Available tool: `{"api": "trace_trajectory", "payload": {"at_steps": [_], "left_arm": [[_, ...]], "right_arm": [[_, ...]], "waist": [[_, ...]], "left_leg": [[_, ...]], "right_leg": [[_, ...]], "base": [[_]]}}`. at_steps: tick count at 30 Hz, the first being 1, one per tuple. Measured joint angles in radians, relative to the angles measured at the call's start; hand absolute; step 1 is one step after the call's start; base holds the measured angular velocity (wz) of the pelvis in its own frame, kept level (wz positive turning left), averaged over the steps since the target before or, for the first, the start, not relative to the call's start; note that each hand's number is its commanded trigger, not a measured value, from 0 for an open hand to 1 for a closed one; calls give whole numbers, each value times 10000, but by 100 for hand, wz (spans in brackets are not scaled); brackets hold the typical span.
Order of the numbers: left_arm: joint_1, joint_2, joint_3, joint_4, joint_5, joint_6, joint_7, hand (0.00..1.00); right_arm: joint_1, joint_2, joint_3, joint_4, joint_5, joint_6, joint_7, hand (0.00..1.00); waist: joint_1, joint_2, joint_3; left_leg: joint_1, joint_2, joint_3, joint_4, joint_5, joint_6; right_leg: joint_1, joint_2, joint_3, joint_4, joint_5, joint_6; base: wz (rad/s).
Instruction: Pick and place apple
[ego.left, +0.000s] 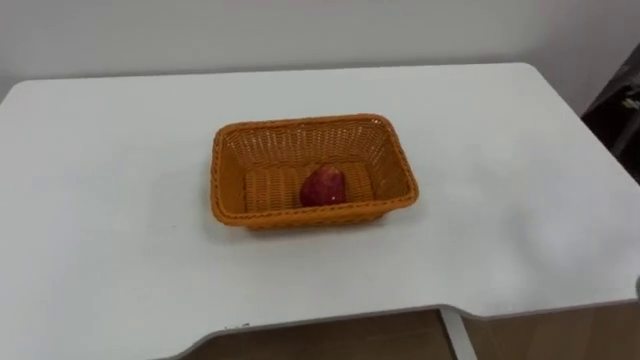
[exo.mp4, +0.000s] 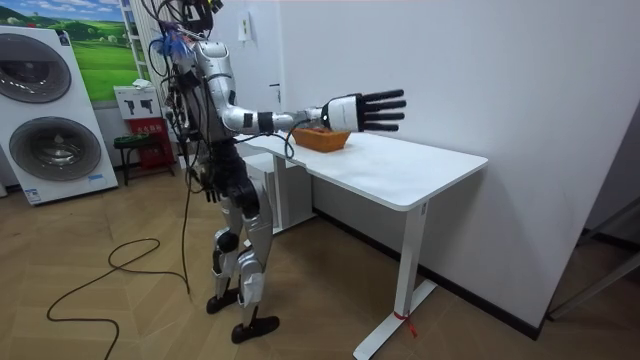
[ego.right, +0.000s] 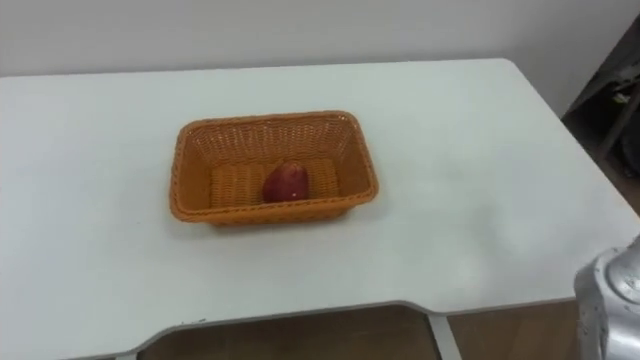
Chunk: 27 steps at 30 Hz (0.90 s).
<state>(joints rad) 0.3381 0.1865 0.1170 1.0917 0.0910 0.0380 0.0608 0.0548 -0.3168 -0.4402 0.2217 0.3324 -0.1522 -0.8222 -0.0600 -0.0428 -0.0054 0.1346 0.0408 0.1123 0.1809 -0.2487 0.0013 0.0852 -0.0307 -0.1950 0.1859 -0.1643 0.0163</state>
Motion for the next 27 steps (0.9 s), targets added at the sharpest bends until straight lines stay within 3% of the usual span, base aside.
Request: {"api": "trace_trajectory", "payload": {"at_steps": [3, 9, 13, 17, 19, 23, 27], "left_arm": [[-140, -16, 19, 0, 4, 70, 43, 0], [-155, -87, 18, -119, -223, 76, 240, 0], [-159, -111, 26, -329, -176, 264, 205, 0], [-192, -169, 67, -352, -94, 242, 146, 0], [-182, -164, 204, -394, -99, 247, 161, 0], [-299, -215, 278, -367, -92, 245, 134, 0], [-372, -221, 355, -140, 18, 238, -89, 0]], "right_arm": [[164, 7, -274, 896, 588, 11, -423, 0], [181, 56, -519, 3434, 1864, 38, -723, 0], [253, 405, -548, 4990, 2217, 91, -518, 0], [391, 799, -519, 6582, 2214, 139, 60, 0], [565, 1062, -51, 7208, 2185, 275, 464, 0], [682, 1197, 815, 8146, 2078, 544, 1230, 0], [640, 1251, 1916, 9443, 1240, 896, 2931, 0]], "waist": [[-168, 56, 19], [-165, 59, 20], [-160, 91, -25], [-125, 159, 6], [-63, 213, 38], [142, 282, 56], [410, 290, 88]], "left_leg": [[-1, 3, 46, -30, 0, 0], [-62, -2, 165, -71, 1, 0], [-88, 1, 166, -112, 5, 4], [15, -3, 165, -132, 5, 4], [-1, -1, 242, -131, 5, 3], [27, 4, 320, -125, 4, 3], [175, -1, 218, -140, -3, 3]], "right_leg": [[-44, 17, 64, -1, 0, 0], [-229, 40, 260, 3, -6, 7], [-289, 48, 266, -4, -7, 9], [-178, 40, 288, -18, -9, 12], [-215, 41, 332, -16, -14, 20], [-221, 62, 496, -23, -14, 19], [-163, 58, 428, -22, -43, 18]], "base": [[-5], [-8], [-1], [-1], [-7], [-8], [2]]}}
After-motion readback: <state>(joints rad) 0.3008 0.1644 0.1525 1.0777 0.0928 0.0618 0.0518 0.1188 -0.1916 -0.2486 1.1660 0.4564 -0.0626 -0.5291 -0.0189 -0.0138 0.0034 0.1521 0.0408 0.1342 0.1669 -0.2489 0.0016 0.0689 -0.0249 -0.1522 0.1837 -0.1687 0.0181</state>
